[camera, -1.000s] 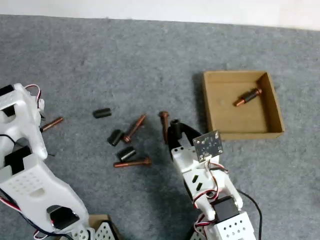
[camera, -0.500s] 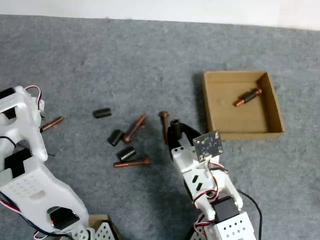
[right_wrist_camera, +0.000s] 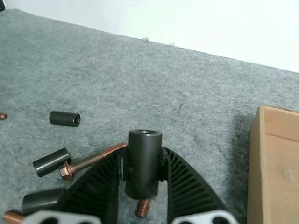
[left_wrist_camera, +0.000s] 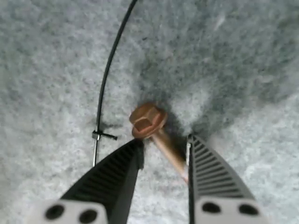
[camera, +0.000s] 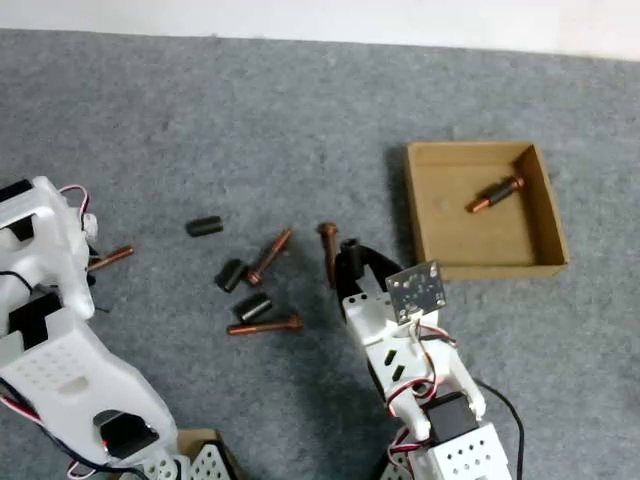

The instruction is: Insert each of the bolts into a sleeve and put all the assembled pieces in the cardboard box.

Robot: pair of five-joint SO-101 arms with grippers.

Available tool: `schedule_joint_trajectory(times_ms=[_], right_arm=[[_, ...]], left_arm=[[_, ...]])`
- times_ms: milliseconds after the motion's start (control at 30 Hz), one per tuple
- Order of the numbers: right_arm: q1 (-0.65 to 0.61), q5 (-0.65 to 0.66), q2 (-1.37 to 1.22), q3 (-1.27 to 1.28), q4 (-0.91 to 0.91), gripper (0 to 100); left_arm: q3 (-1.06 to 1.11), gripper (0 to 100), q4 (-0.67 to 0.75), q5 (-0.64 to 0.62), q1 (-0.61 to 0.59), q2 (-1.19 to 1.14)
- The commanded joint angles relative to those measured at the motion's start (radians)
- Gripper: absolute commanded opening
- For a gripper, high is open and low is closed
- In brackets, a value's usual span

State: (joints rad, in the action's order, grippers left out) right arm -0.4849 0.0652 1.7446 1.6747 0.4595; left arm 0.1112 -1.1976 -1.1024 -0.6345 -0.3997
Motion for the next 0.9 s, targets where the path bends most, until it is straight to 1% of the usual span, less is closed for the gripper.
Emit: schedule_joint_trajectory(times_ms=[0,100,333,400,500,567,667,867], right_arm=[[0.007,0.008,0.028,0.079,0.002,0.6],[0.007,0.008,0.028,0.079,0.002,0.6],[0.007,0.008,0.028,0.079,0.002,0.6],[0.007,0.008,0.028,0.079,0.002,0.6],[0.007,0.008,0.028,0.079,0.002,0.6],[0.007,0.008,0.028,0.079,0.002,0.6],[0.007,0.008,0.028,0.079,0.002,0.6],[0.007,0.008,0.028,0.079,0.002,0.6]], left_arm=[[0.002,15,0.023,-0.009,-0.005,0.008],[0.005,15,0.051,-0.011,-0.008,0.007],[0.021,14,0.051,-0.011,-0.005,0.007],[0.022,10,0.051,-0.011,-0.005,0.005],[0.027,1,0.069,-0.011,-0.007,-0.018],[0.028,1,0.103,-0.006,-0.007,-0.056],[0.022,0,0.109,-0.006,-0.008,-0.096],[-0.056,0,0.107,-0.003,-0.010,-0.051]])
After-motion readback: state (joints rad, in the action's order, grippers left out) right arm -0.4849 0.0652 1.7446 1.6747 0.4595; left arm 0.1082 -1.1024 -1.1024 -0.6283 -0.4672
